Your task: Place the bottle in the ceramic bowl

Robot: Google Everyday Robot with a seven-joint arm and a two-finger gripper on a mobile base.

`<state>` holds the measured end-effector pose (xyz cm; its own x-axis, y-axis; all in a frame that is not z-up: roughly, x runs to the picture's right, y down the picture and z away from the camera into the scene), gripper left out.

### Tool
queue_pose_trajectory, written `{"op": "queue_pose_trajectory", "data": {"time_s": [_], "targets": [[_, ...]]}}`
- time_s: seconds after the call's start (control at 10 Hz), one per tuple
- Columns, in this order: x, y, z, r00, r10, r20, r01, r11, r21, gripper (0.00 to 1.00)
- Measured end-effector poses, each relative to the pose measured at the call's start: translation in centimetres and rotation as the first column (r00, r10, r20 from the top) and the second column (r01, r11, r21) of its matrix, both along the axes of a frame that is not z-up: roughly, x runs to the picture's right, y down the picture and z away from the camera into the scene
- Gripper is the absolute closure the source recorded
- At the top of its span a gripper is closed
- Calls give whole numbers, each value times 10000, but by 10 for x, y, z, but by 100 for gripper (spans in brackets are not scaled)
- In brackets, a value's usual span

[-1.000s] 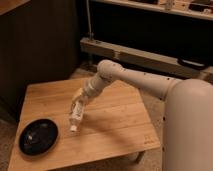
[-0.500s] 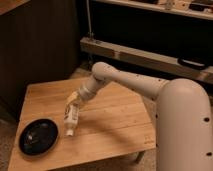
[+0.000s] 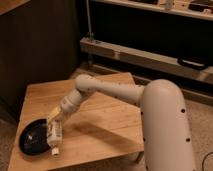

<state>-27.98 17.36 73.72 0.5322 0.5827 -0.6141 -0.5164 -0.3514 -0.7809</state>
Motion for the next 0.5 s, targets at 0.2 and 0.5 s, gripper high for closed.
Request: {"op": "queue_pose_trajectory", "data": {"time_s": [0.2,0.5], "targets": [[-38,17,-6,9910,-455,1259,509,9979,-396,100],[-72,24,-8,9742,-828,2098,966,9937,-562,95]]}}
